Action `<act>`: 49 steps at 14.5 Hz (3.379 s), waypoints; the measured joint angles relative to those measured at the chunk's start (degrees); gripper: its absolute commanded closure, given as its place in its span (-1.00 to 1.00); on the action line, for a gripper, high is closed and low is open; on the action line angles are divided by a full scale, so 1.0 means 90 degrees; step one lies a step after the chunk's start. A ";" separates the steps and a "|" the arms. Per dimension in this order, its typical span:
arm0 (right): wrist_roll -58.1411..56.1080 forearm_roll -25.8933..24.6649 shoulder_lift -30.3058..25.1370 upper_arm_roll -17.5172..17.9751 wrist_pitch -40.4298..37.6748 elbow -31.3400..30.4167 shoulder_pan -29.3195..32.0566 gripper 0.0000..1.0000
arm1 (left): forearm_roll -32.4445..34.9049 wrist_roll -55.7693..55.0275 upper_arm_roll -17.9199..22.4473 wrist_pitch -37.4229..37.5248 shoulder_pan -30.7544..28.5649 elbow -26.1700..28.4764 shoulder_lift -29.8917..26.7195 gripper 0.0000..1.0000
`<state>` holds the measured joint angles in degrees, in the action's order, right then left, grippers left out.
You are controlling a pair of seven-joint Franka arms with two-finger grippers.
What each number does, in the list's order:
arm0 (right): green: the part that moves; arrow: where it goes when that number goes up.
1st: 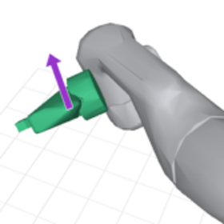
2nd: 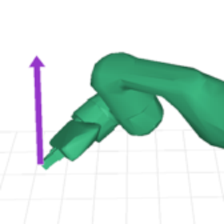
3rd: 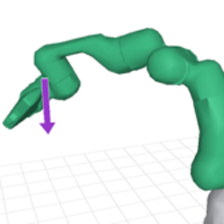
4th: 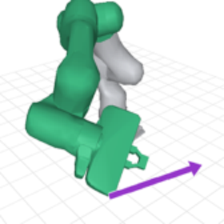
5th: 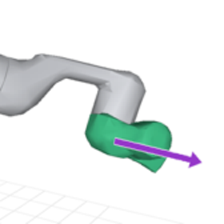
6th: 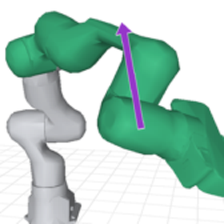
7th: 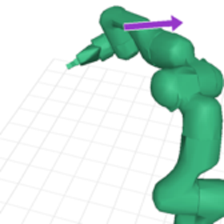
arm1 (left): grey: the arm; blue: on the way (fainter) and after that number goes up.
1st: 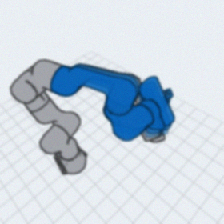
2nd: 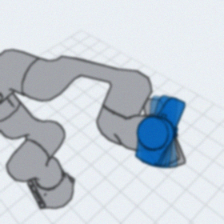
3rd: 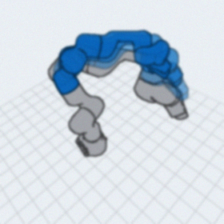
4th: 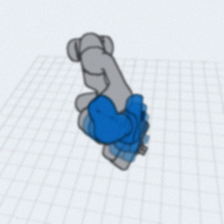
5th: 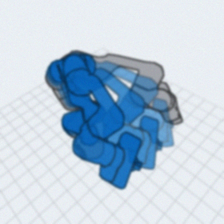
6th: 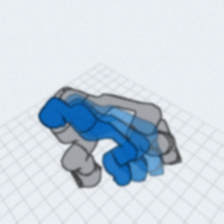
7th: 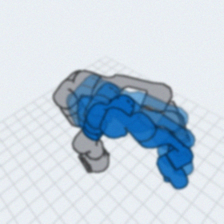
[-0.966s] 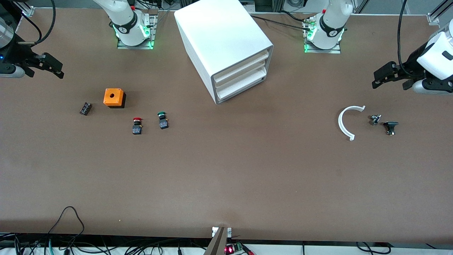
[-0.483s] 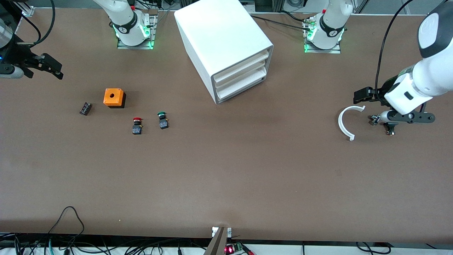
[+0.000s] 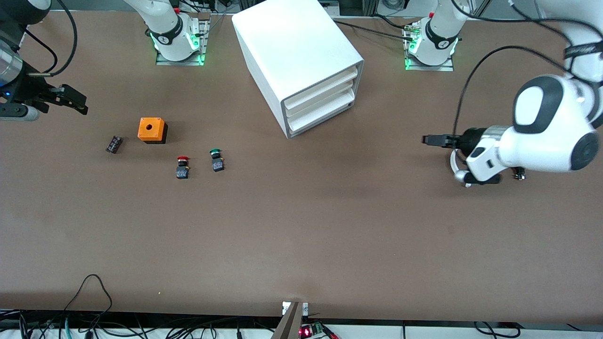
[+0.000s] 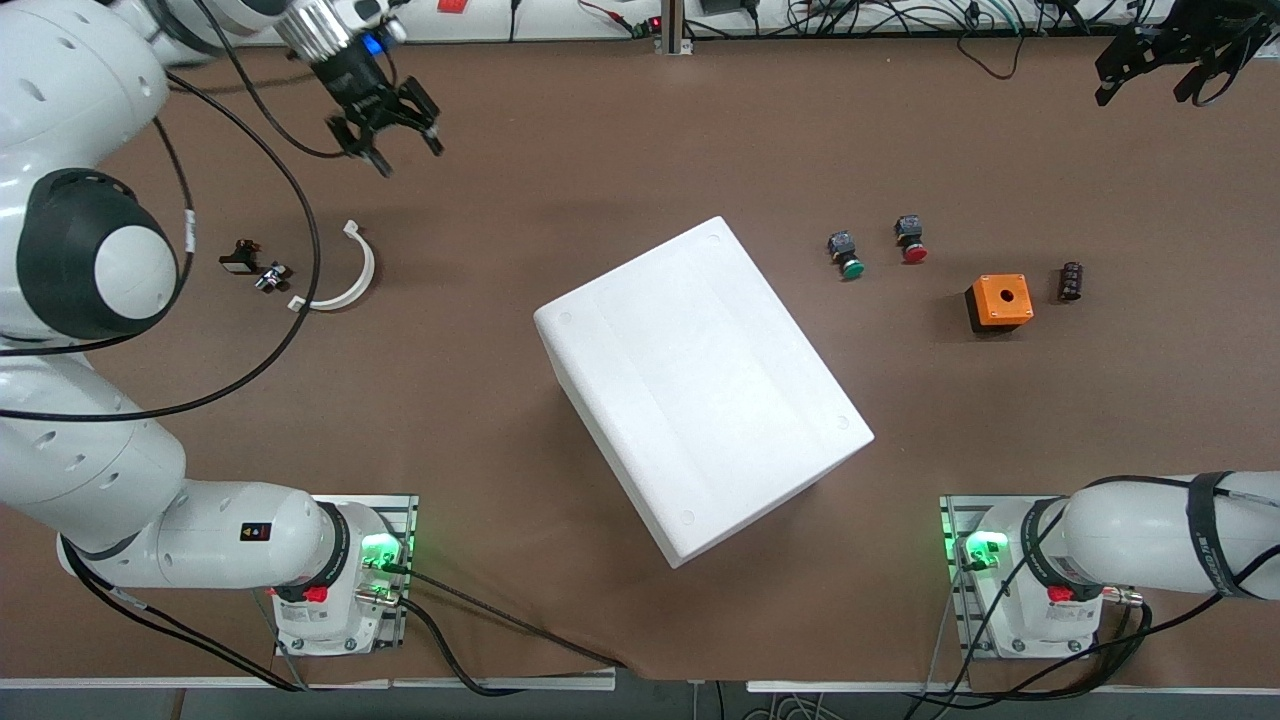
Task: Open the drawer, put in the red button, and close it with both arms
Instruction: 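Reach the left gripper to the drawer handle while the right gripper reaches the button, then pull the drawer open with the left gripper while the right gripper grasps the button, then withdraw the left gripper from the drawer while the right gripper lifts the button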
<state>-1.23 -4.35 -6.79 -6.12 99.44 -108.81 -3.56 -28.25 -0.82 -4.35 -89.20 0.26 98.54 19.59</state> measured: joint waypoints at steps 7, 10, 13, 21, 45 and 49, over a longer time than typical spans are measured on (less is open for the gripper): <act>-0.0001 0.0037 0.0763 0.0049 0.0124 0.0023 -0.0119 -1.00 | -0.2390 0.1627 -0.0704 -0.0340 0.0020 0.1300 0.0633 -0.98; 0.0001 0.0094 0.1274 0.0074 0.0466 0.0056 -0.0468 -1.00 | -0.2952 0.2209 -0.1192 -0.0961 0.0034 0.1913 0.0786 -0.92; 0.0026 0.0264 0.1793 0.0084 0.0612 0.0155 -0.0776 -1.00 | -0.3266 0.2310 -0.1699 -0.1462 0.0061 0.2309 0.0842 -0.87; 0.0024 0.0735 0.2718 0.0116 0.1678 0.0242 -0.1020 -1.00 | -0.3617 0.2311 -0.2417 -0.2103 0.0070 0.2828 0.0842 -0.41; 0.0020 0.0735 0.3800 0.0330 0.4774 -0.1266 -0.1027 -0.74 | -0.3755 0.2629 -0.1436 -0.2804 -0.0504 0.2078 0.0609 -1.00; -0.0136 0.0734 0.3841 0.0332 0.4783 -0.1266 -0.1027 0.07 | -0.3755 0.2599 -0.1414 -0.3330 -0.0597 0.1965 0.0432 -1.00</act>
<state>-2.46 2.26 27.78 -3.13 142.49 -120.21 -12.80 -62.05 22.57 -17.08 -119.18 -5.11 116.23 23.48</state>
